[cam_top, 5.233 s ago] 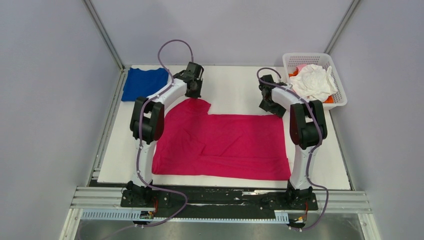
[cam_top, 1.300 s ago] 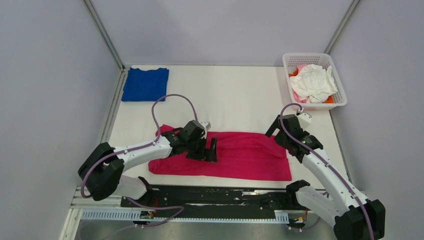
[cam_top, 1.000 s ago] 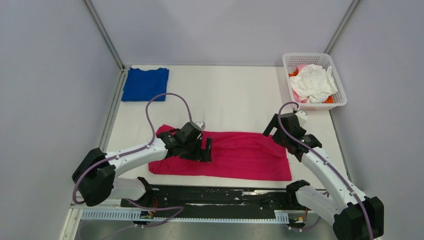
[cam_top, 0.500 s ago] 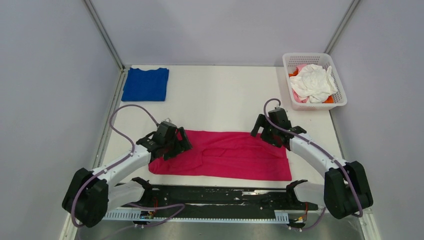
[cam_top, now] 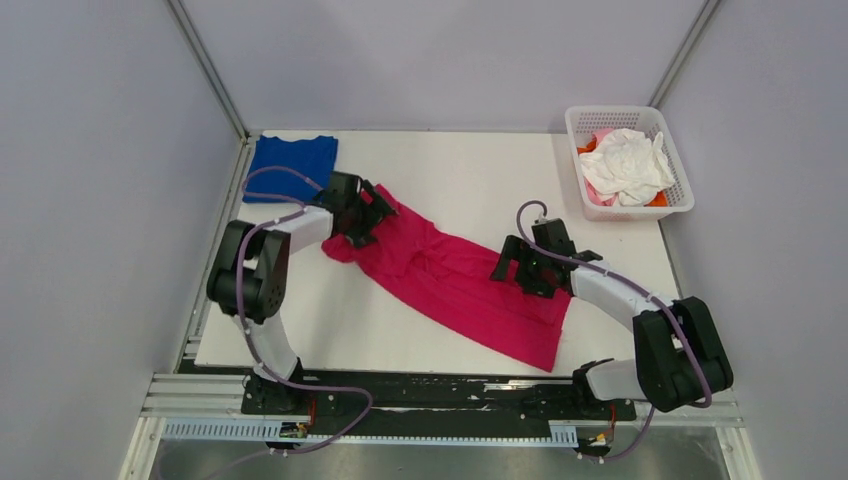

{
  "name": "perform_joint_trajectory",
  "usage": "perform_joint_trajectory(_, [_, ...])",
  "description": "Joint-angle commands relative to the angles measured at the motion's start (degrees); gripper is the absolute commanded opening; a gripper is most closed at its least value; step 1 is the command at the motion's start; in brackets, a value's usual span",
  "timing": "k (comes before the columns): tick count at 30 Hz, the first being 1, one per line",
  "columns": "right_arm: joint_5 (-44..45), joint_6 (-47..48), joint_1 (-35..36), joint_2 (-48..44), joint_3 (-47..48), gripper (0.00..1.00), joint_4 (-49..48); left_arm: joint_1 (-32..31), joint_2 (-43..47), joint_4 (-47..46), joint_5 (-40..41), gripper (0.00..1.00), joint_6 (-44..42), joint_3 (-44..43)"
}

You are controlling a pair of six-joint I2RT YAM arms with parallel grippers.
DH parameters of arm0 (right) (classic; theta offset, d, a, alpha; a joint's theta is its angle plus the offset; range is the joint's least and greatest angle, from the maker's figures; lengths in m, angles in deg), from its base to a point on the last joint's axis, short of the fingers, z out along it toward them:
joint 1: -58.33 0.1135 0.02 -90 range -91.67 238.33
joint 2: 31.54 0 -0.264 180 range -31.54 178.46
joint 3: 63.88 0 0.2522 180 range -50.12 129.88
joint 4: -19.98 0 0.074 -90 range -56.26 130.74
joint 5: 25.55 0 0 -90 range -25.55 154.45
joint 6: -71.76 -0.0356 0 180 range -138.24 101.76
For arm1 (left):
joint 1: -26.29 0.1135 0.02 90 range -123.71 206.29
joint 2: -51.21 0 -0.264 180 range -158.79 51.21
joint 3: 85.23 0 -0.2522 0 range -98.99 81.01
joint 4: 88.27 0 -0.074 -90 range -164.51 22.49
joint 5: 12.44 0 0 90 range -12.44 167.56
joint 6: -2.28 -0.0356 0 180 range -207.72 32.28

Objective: Fold and stack the t-shirts
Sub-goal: Rotate the tshirt 90 degrees

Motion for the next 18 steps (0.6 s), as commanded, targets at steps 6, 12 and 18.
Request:
perform_joint_trajectory(6, [-17.54,4.15,5.65,3.11,-4.06,1.00,-2.82,0.53,-40.26,3.34,-2.74,1.00,3.98,-46.30])
perform_joint_trajectory(12, [-21.32,6.75,16.92,3.17,-3.01,1.00,-4.11,-1.32,-66.67,-2.47,-10.60,1.00,12.12,-87.01])
perform_joint_trajectory(18, [-17.80,7.51,27.95,2.52,-2.17,1.00,-3.91,-1.99,-75.45,-13.55,-7.04,1.00,17.39,-95.47])
